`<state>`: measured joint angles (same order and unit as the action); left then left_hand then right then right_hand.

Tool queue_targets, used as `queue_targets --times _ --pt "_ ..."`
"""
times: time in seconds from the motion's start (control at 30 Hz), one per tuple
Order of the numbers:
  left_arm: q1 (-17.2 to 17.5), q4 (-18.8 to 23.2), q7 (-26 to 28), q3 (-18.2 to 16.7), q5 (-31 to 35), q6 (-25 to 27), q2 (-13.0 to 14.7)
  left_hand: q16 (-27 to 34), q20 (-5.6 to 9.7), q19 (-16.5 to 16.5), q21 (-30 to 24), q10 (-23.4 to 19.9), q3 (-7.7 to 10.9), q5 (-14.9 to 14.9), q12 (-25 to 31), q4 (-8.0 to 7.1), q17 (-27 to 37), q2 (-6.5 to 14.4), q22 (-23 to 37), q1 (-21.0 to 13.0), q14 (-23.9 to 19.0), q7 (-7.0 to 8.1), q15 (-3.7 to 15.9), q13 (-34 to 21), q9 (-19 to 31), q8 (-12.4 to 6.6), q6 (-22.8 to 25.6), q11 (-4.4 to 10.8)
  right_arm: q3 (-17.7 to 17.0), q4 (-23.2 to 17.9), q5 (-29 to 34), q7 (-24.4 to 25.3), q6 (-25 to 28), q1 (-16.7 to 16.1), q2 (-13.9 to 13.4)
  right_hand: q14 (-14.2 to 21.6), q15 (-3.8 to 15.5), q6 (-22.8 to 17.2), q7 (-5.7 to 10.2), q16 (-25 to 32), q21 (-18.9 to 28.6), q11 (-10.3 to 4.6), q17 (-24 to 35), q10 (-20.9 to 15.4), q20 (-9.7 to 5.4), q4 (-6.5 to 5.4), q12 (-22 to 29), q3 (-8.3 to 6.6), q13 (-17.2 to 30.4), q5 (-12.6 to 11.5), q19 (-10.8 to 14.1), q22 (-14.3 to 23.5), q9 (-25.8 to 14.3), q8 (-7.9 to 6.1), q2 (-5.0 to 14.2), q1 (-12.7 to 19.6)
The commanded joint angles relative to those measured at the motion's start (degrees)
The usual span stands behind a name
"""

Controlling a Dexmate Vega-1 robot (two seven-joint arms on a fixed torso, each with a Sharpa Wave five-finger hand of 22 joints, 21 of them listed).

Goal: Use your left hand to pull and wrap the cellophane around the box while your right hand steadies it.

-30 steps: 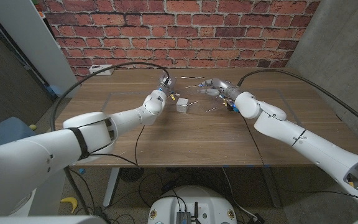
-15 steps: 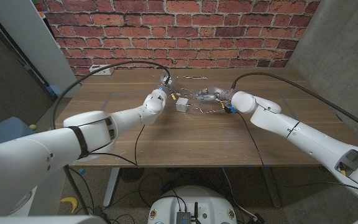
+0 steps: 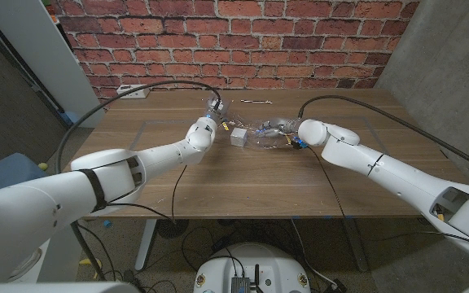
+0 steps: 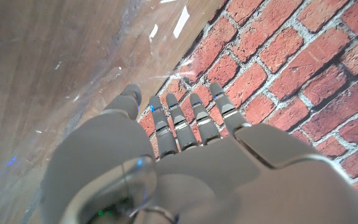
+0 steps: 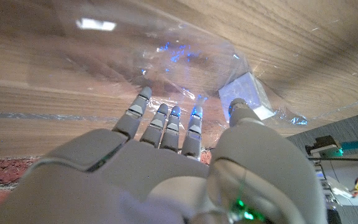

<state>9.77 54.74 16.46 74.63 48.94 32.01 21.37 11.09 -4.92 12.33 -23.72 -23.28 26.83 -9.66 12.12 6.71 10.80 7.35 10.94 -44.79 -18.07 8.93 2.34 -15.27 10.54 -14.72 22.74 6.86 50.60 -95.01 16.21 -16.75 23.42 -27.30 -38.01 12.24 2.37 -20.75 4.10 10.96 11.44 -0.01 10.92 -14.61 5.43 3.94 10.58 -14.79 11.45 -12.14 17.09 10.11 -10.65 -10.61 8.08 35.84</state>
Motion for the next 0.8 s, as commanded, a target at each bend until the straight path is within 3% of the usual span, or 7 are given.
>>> queue_targets --times 0.03,0.27,0.4,0.5,0.63,0.73,0.8 --pt "5.09 16.60 -4.71 -8.11 -2.79 2.59 7.56 -0.36 -0.66 -1.48 0.65 3.19 -0.26 -0.25 -0.84 -1.02 0.42 -0.01 0.20 1.92 1.69 -0.48 3.26 0.39 0.03 2.91 -4.35 -0.87 2.14 0.86 1.78 -1.33 2.15 1.41 0.75 -0.38 0.06 0.22 -0.10 -0.03 -0.05 0.16 -0.03 0.35 -0.15 0.64 0.11 -0.23 -0.03 -0.06 -0.10 0.21 -0.11 -0.12 -0.08 1.02" --pt "10.21 24.61 -2.24 -13.47 -3.49 3.51 10.79 0.00 -1.51 -2.61 1.18 5.30 -1.41 -0.14 -1.01 -3.03 0.83 0.62 0.29 5.28 2.55 -0.76 1.99 0.78 0.06 3.93 -6.17 -1.47 2.56 0.89 1.99 -1.52 2.96 1.50 1.00 -0.65 -0.03 0.26 -0.13 -0.08 -0.02 0.10 -0.04 0.65 -0.15 1.11 0.11 -0.43 -0.04 0.09 -0.10 0.21 -0.11 -0.16 -0.30 1.33" --pt "13.41 30.04 -2.28 -16.97 -5.59 1.99 13.20 0.68 -2.35 -3.25 1.44 3.64 -1.56 -0.26 0.13 -5.71 1.14 2.78 0.47 8.44 1.86 -1.42 1.07 1.10 0.13 3.09 -3.55 -1.95 3.00 0.61 2.46 -1.66 3.63 1.58 1.03 -0.74 -0.07 0.28 -0.18 -0.05 0.00 0.21 0.02 0.77 -0.16 1.16 0.12 -0.49 -0.04 0.17 -0.09 0.21 -0.12 -0.17 -0.30 1.27" --pt "15.63 34.35 -4.46 -20.07 -9.07 -0.78 15.52 1.08 -3.14 -4.09 1.74 1.23 -2.01 -0.30 1.15 -7.78 1.11 2.76 0.62 11.19 0.80 -1.60 0.66 1.36 0.15 2.23 0.00 -2.58 3.07 0.81 2.24 -1.83 3.94 1.61 1.26 -0.77 -0.05 0.31 -0.19 -0.03 0.00 0.18 0.04 0.79 -0.17 1.18 0.14 -0.50 -0.05 0.20 -0.11 0.21 -0.12 -0.17 -0.31 1.25" --pt "18.16 39.54 -9.89 -24.56 -15.85 -6.00 19.19 1.08 -4.74 -6.58 2.81 -1.88 -4.23 -0.43 2.00 -9.68 0.56 -0.57 0.70 15.74 -0.49 -2.43 -0.82 1.94 -0.01 2.30 3.42 -2.78 3.40 0.88 2.46 -1.74 4.09 1.70 1.44 -0.83 -0.15 0.40 -0.16 0.00 0.01 0.14 0.09 0.86 -0.24 1.19 0.15 -0.51 -0.05 0.27 -0.12 0.22 -0.12 -0.15 -0.33 1.14" --pt "19.22 42.88 -13.60 -25.59 -16.09 -6.20 21.41 0.09 -5.79 -8.40 3.93 0.28 -8.18 -1.25 0.87 -9.56 0.24 -6.71 0.61 19.50 1.80 -2.87 -2.27 2.36 0.01 3.37 2.78 -3.01 3.62 0.94 2.60 -1.69 4.21 1.79 1.58 -1.03 -0.14 0.49 -0.19 -0.02 0.00 0.18 0.14 0.96 -0.24 1.19 0.16 -0.55 -0.05 0.33 -0.16 0.22 -0.13 -0.14 -0.31 1.05" --pt "19.78 44.72 -16.08 -26.12 -16.06 -6.26 22.70 -0.24 -6.57 -9.36 4.58 2.39 -9.86 -1.92 0.15 -9.44 0.20 -9.21 0.59 21.00 3.31 -2.97 -2.88 2.50 0.08 3.94 1.37 -4.19 3.63 1.06 2.50 -1.62 4.16 1.81 1.72 -1.12 -0.23 0.54 -0.17 -0.03 0.00 0.18 0.15 0.97 -0.22 1.21 0.17 -0.56 -0.05 0.35 -0.19 0.22 -0.13 -0.13 -0.32 1.02"
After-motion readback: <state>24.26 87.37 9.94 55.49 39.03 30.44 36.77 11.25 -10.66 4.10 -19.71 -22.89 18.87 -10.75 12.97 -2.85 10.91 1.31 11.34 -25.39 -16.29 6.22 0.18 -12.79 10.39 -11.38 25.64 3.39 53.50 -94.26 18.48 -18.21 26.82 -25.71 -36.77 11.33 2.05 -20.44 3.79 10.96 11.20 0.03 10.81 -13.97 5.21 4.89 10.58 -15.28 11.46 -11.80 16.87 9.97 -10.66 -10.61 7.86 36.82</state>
